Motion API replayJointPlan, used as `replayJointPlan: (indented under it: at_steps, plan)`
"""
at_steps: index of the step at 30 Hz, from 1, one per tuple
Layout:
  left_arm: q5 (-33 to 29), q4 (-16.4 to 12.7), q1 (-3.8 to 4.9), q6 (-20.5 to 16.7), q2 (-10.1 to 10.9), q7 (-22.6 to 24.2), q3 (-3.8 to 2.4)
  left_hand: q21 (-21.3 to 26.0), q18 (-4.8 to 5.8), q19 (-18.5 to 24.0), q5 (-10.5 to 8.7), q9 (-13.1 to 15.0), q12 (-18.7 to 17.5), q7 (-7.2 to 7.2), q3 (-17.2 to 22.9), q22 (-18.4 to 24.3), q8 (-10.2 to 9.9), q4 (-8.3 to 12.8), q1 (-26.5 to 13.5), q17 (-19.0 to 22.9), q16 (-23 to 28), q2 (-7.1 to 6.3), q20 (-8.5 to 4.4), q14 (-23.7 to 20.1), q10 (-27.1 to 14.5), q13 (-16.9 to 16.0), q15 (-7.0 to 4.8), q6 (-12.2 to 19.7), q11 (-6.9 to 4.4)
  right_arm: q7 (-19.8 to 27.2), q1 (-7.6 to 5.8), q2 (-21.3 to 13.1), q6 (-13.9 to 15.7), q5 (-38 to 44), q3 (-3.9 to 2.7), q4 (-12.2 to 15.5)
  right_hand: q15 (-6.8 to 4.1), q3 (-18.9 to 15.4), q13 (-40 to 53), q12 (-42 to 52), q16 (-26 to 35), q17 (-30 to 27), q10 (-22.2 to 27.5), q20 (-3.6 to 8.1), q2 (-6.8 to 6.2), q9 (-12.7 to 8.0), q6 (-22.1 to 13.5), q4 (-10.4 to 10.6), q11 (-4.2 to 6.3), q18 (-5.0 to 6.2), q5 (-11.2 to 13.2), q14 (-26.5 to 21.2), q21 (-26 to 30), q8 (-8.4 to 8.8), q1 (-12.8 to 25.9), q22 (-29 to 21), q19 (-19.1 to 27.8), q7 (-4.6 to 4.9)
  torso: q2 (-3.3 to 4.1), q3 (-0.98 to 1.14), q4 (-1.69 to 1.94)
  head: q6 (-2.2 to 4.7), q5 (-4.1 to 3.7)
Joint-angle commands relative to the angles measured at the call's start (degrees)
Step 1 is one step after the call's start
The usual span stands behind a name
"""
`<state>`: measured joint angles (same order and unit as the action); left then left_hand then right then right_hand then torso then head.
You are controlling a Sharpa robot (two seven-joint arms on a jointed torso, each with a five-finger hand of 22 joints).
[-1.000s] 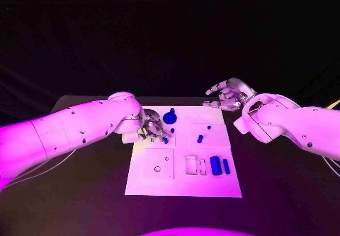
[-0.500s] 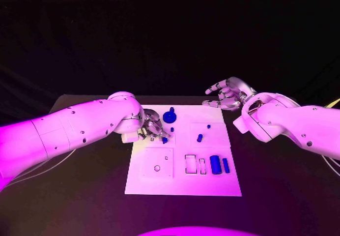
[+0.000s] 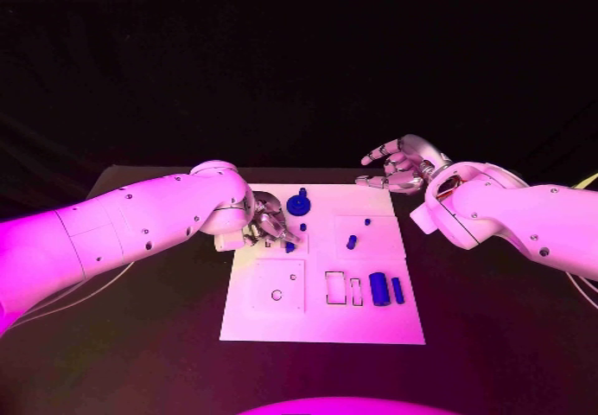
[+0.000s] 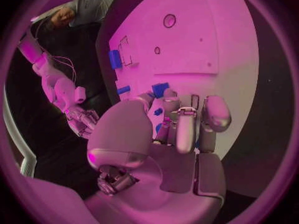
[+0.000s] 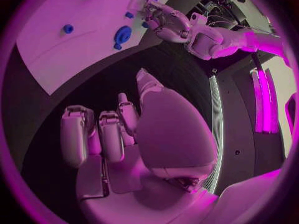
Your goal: Assemble the parts on the task board
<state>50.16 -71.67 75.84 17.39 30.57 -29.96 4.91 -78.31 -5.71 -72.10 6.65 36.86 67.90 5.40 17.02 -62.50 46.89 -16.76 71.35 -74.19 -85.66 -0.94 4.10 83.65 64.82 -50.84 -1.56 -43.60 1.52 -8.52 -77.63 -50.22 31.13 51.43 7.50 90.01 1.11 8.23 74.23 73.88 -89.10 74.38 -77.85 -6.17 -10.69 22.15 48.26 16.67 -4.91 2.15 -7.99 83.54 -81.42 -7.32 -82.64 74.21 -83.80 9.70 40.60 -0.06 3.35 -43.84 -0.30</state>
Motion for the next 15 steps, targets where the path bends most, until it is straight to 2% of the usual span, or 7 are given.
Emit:
replayJointPlan:
  at_steps: [1, 2, 4, 6, 7, 12, 15]
  plan:
    - [-0.5, -0.1, -0.01, 0.0, -0.1, 0.2, -0.01, -1.1, 0.24, -1.2, 0.60, 1.6, 0.2, -0.62, 5.6, -1.1, -1.4, 0.9, 2.6, -9.2, -1.4, 0.00, -0.12, 3.5, 0.0, -0.2, -0.86, 0.1, -0.73, 0.1, 0.01, 0.0, -0.1, 0.1, -0.01, 0.0, -0.44, -0.4, 1.5, -0.2, 0.1, 13.7, 0.9, -0.35, 1.23, -0.3, 0.5, -0.1, -0.11, -0.01, -0.2, 5.9, 0.5, -1.19, 0.9, 10.4, -2.3, 0.24, 0.02, 0.00, 0.02, 0.11, -0.04]
    - [-0.6, -0.1, -0.01, 0.0, -0.1, 0.2, -0.01, -1.0, 0.23, -1.1, 0.60, 1.9, 0.0, -0.44, 8.8, -1.1, -1.7, 1.0, 3.2, -9.2, -1.4, -0.73, -0.12, 3.5, 0.0, 0.0, -0.79, 0.1, -0.60, 0.1, 0.01, 0.0, -0.1, 0.1, -0.01, 0.0, -0.44, -0.4, 1.5, -0.2, 0.1, 13.7, 0.9, -0.35, 1.23, -0.3, 0.5, -0.1, -0.11, -0.01, -0.2, 5.9, 0.5, -1.19, 0.9, 10.4, -2.3, 0.24, 0.02, 0.00, 0.02, 0.16, -0.02]
    - [-0.7, -0.1, -0.01, 0.0, 0.0, 0.2, -0.01, -1.1, 0.23, -1.1, 0.61, 2.2, -0.3, -0.44, 12.0, -1.1, -1.9, 1.4, 3.5, -9.3, -1.4, -1.58, -0.06, 3.5, -0.1, 0.2, -0.73, 0.2, -0.58, 0.1, 0.01, 0.0, -0.1, 0.1, -0.01, 0.0, -0.44, -0.4, 1.5, -0.2, 0.1, 13.7, 0.9, -0.35, 1.23, -0.3, 0.5, -0.1, -0.11, -0.01, -0.2, 5.9, 0.5, -1.19, 0.9, 10.4, -2.3, 0.24, 0.01, -0.02, 0.02, 0.16, 0.00]
    - [-0.8, -0.2, -0.02, 0.0, 0.0, 0.2, -0.01, -1.1, 0.22, -1.0, 0.62, 3.2, -0.7, -0.15, 19.2, -1.1, -2.1, 3.0, 2.6, -9.3, -1.4, -3.47, 0.05, 3.5, -0.1, 0.5, -0.55, 0.3, -0.41, 0.1, 0.01, 0.0, -0.1, 0.1, -0.01, 0.0, -0.44, -0.4, 1.5, -0.2, 0.1, 13.7, 0.9, -0.35, 1.23, -0.3, 0.5, -0.1, -0.11, -0.01, -0.2, 5.9, 0.5, -1.19, 0.9, 10.4, -2.3, 0.24, 0.02, 0.00, 0.00, 0.13, -0.02]
    - [-0.8, -0.2, -0.02, 0.0, 0.0, 0.2, 0.00, -1.1, 0.22, -1.0, 0.59, 3.5, -0.7, -0.18, 20.5, -1.1, -2.1, 3.5, 2.1, -9.2, -1.4, -4.00, 0.10, 3.5, -0.1, 0.6, -0.52, 0.4, -0.41, 0.1, 0.01, 0.0, -0.1, 0.1, -0.01, 0.0, -0.44, -0.4, 1.5, -0.2, 0.1, 13.7, 0.9, -0.35, 1.23, -0.3, 0.5, -0.1, -0.11, -0.01, -0.2, 5.9, 0.5, -1.19, 0.9, 10.4, -2.3, 0.24, 0.01, 0.00, 0.00, 0.13, -0.02]
    - [-1.0, -0.3, -0.06, 0.0, 0.2, 0.2, 0.00, -1.2, 0.21, -0.9, 1.05, 5.3, -1.3, 0.23, 30.4, -1.2, -2.2, 8.5, -1.4, -9.3, -1.3, -5.37, 0.25, 3.5, -0.3, 1.1, -0.34, 0.6, -0.09, 0.1, 0.01, -0.1, -0.1, 0.1, -0.01, 0.0, -0.46, -0.3, 1.5, -0.2, 0.1, 13.7, 0.8, -0.34, 1.25, -0.3, 0.5, -0.1, -0.09, -0.01, -0.2, 5.9, 0.5, -1.22, 0.9, 10.3, -2.3, 0.23, 0.04, -0.01, -0.01, 0.13, -0.05]
    - [-1.0, -0.4, -0.08, 0.1, 0.5, 0.2, -0.01, -1.2, 0.22, -0.9, 1.15, 5.6, -1.5, 0.31, 32.0, -1.2, -2.3, 9.7, -2.4, -9.3, -1.3, -5.52, 0.32, 3.5, -0.4, 1.3, -0.29, 0.6, -0.04, 0.1, 0.01, -0.1, -0.1, 0.1, -0.01, 0.0, -0.46, -0.3, 1.5, -0.2, 0.1, 13.7, 0.8, -0.34, 1.25, -0.3, 0.5, -0.1, -0.09, -0.01, -0.2, 5.9, 0.5, -1.22, 0.9, 10.3, -2.3, 0.23, 0.04, -0.02, -0.01, 0.13, -0.08]
